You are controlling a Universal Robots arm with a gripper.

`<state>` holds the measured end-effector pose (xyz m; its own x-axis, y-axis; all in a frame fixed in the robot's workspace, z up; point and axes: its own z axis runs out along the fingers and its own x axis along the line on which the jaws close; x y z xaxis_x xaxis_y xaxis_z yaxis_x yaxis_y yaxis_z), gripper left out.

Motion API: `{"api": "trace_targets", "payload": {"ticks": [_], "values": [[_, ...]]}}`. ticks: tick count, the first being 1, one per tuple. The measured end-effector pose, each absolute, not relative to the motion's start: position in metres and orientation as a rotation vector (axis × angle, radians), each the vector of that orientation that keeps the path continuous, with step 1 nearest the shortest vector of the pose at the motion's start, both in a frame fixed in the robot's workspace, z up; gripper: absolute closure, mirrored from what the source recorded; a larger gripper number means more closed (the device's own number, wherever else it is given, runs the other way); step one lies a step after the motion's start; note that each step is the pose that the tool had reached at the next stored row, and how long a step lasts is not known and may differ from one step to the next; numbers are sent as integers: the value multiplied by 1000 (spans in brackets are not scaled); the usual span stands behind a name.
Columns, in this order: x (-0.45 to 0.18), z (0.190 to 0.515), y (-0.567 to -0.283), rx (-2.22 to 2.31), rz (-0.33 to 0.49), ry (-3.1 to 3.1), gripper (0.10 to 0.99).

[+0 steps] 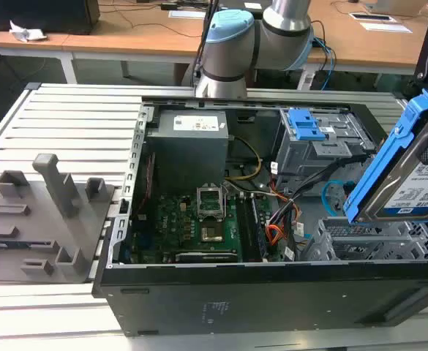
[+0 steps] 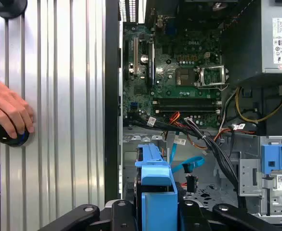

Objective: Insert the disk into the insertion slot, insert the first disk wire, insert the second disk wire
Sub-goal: 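Insert the disk into the insertion slot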

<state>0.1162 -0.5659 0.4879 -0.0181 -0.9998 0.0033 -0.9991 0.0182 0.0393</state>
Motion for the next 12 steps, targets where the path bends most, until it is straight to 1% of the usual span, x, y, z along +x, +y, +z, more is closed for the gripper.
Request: {"api": "trace_targets", "payload": {"ticks": [12], "values": [[116, 477, -566, 2180, -40, -2220, 722]]}}
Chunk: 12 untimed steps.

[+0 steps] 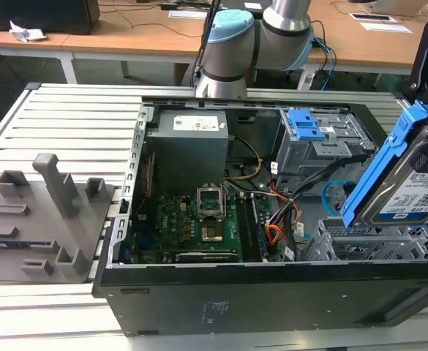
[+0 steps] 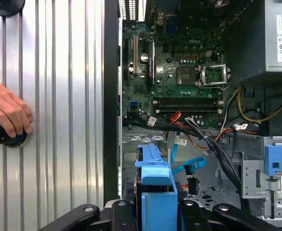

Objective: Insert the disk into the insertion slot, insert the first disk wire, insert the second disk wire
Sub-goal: 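Insert the disk into the insertion slot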

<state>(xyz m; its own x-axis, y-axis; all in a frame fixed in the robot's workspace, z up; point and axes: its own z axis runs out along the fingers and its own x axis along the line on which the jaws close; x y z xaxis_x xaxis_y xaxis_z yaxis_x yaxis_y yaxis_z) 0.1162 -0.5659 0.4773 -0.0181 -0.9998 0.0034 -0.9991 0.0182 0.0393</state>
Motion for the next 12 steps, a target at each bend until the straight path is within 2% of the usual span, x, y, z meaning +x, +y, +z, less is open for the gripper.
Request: {"api": "trace_targets", "payload": {"ticks": [12], "values": [[116, 455, -561, 2182, -43, -2221, 722]]}}
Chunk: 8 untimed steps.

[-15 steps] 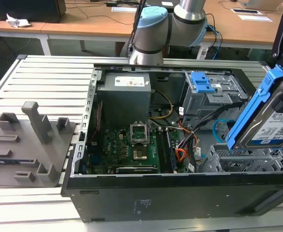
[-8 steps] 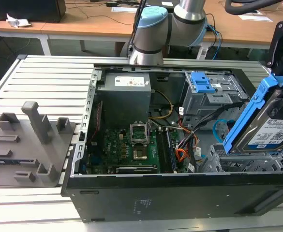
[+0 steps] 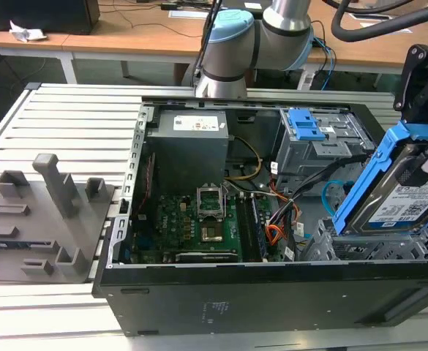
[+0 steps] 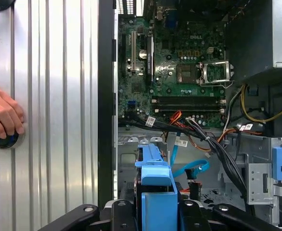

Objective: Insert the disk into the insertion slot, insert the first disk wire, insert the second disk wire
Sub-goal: 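Insert the disk into the insertion slot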

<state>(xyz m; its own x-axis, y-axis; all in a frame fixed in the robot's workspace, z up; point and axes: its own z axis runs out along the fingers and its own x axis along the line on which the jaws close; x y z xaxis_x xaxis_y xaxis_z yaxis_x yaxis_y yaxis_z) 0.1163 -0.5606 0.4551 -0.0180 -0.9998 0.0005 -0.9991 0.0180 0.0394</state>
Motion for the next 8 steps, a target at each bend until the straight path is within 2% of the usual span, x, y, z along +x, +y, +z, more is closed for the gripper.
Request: {"api": "trace_targets", "payload": {"ticks": [8], "values": [[116, 446, -542, 2182, -43, -2221, 722]]}}
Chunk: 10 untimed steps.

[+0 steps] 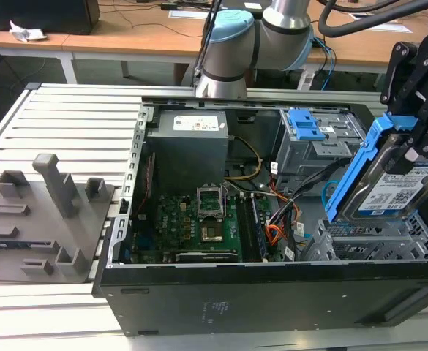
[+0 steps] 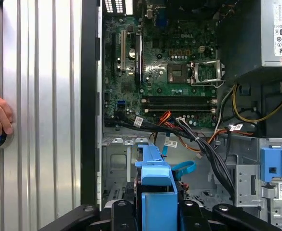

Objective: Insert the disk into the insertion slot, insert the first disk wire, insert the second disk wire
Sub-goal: 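Insert the disk into the insertion slot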

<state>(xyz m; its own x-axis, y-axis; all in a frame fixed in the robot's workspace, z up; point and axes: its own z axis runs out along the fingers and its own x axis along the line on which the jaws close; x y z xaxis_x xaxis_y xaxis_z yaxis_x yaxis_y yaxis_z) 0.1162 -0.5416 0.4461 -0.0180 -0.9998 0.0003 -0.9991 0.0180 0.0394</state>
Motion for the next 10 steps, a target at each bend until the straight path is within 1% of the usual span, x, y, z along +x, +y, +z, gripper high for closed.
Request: {"api": "trace_targets", "payload": {"ticks": [10], "values": [[117, 440, -549, 2182, -42, -2220, 722]]}}
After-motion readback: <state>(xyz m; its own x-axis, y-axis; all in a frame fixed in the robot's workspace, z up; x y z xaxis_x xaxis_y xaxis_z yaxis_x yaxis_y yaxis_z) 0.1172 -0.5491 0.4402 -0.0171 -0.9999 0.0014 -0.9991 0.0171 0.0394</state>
